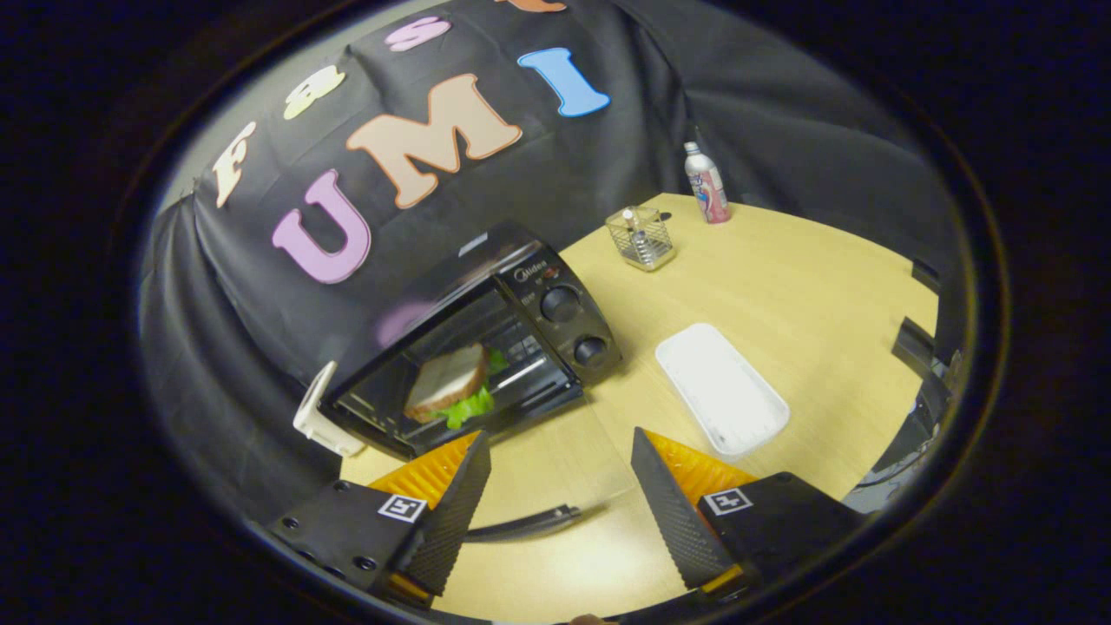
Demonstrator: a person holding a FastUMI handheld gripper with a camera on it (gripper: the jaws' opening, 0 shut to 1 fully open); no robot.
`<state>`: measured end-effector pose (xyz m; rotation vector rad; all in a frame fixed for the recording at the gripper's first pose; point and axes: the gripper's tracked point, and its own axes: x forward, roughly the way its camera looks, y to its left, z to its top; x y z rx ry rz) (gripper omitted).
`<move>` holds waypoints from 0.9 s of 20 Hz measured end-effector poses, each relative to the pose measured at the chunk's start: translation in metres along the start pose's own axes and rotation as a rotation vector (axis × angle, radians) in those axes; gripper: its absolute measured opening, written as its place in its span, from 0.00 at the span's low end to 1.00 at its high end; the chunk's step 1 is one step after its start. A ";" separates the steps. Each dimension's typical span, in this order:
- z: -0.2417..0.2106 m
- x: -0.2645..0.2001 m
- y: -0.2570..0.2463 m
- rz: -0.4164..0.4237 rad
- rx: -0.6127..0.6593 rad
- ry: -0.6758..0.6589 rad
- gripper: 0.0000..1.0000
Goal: Open the toaster oven, put the food inside, and close the toaster oven door.
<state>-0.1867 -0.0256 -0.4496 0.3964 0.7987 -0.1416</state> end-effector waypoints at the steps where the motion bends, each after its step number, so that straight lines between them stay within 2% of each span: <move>1: -0.009 -0.003 -0.004 -0.006 -0.026 0.022 1.00; 5: -0.046 -0.014 -0.019 -0.036 -0.188 0.111 1.00; 7: -0.063 -0.014 -0.016 -0.026 -0.251 0.148 1.00; 10: -0.084 -0.021 -0.005 -0.003 -0.299 0.208 1.00; 18: -0.131 0.002 0.002 0.029 -0.406 0.323 1.00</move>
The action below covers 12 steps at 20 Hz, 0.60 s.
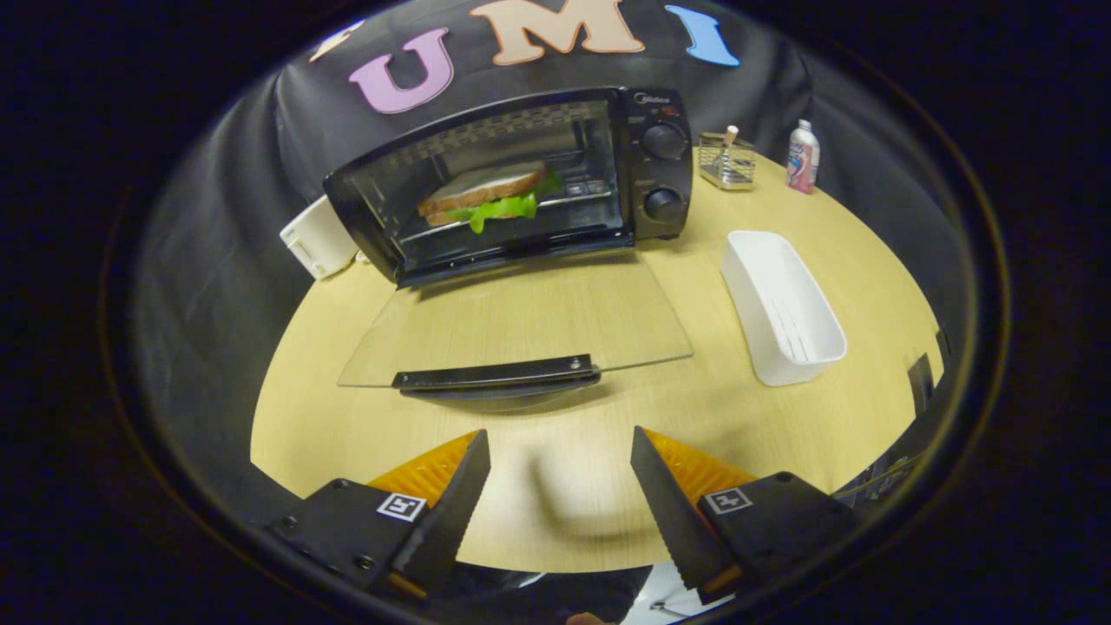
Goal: Open the toaster oven, put the food inside, and close the toaster oven door.
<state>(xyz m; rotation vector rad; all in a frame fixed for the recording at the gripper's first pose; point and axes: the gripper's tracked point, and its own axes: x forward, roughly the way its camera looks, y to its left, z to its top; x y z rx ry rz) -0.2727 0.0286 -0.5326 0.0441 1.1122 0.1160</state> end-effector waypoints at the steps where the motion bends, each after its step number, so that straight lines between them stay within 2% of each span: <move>1: -0.002 0.005 0.003 0.003 -0.013 0.012 1.00; 12: 0.004 0.040 0.020 -0.010 -0.091 0.055 0.98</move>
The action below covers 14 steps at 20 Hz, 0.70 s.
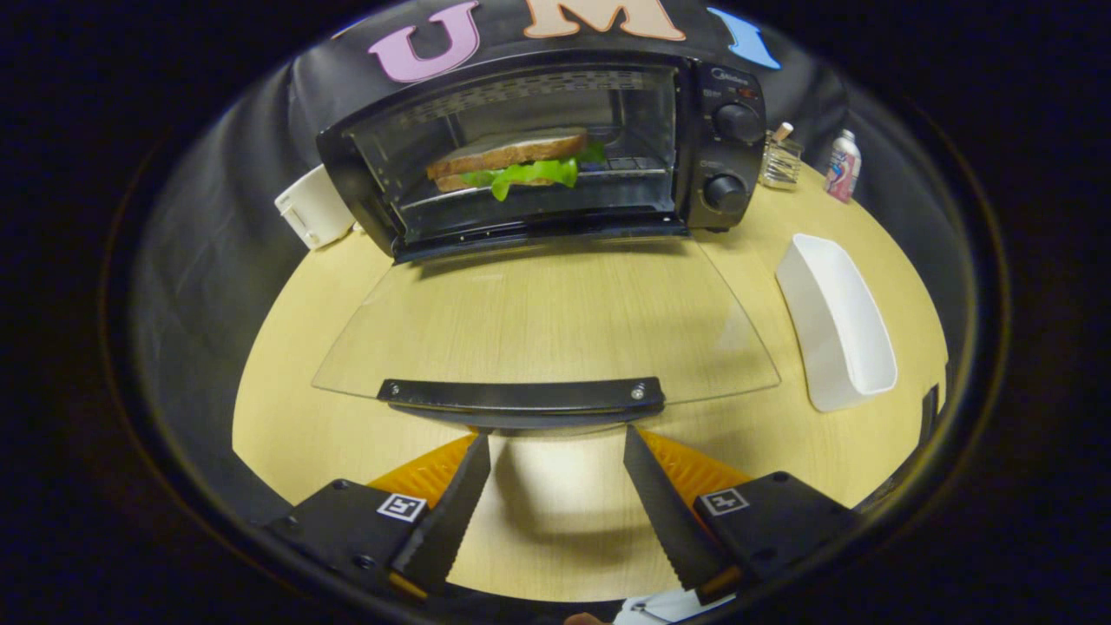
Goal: Open the toaster oven, put the food inside, and close the toaster oven door.
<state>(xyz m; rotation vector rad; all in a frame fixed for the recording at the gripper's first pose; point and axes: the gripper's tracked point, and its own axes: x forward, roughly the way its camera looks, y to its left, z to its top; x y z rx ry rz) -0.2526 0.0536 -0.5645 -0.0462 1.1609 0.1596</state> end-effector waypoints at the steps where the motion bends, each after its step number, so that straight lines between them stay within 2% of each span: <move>1: 0.001 0.000 0.000 -0.004 -0.021 -0.006 0.98; 8: 0.029 -0.020 0.006 0.004 -0.081 -0.088 0.99; 14: 0.089 -0.044 0.017 0.022 -0.053 -0.228 0.98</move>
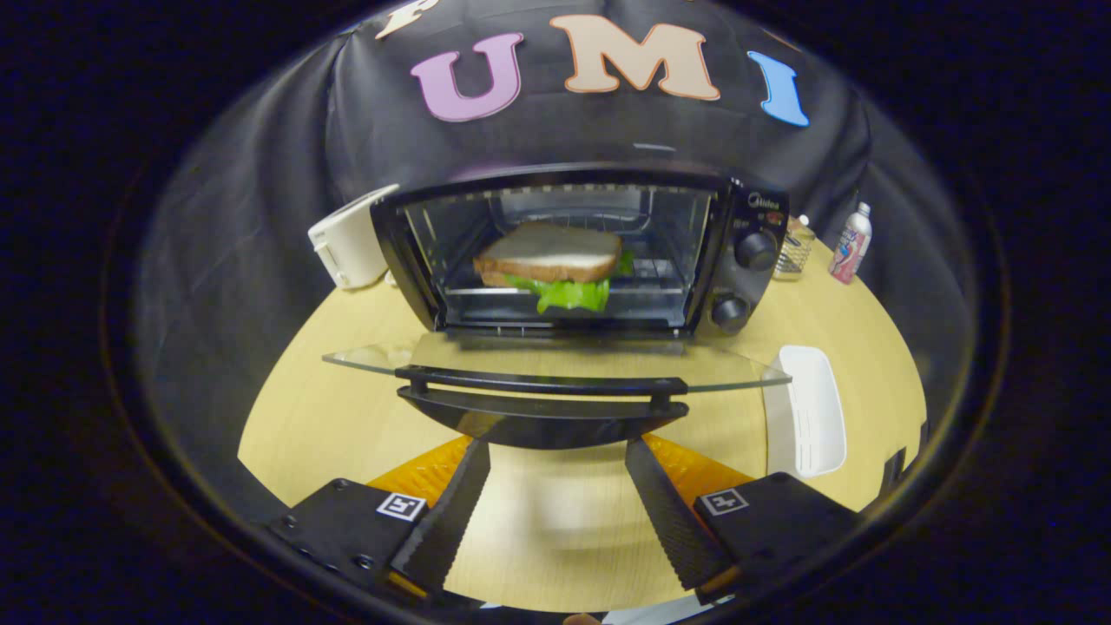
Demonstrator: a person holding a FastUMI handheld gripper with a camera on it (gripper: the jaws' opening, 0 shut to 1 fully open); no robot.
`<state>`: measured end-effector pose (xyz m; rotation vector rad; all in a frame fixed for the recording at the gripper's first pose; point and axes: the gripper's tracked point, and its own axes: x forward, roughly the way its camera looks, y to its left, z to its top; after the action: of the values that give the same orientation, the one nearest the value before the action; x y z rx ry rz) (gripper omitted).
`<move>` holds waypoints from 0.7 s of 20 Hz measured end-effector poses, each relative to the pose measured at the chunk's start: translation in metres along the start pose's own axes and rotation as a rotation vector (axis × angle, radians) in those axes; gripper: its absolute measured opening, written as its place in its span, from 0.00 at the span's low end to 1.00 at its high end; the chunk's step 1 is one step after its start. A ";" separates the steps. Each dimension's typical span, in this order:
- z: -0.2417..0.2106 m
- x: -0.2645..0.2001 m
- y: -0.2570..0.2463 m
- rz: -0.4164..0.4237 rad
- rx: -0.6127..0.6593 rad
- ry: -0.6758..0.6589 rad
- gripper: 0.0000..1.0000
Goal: Open the toaster oven, put the food inside, and close the toaster oven door.
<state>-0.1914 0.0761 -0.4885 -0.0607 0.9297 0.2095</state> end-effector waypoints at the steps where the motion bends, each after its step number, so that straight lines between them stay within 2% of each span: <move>1: 0.011 0.001 -0.001 -0.001 0.002 -0.021 0.98; 5: 0.055 0.003 -0.007 -0.014 0.006 -0.103 0.98; 14: 0.103 -0.014 -0.026 -0.024 0.044 -0.219 0.99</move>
<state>-0.1132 0.0629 -0.4169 -0.0083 0.7150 0.1693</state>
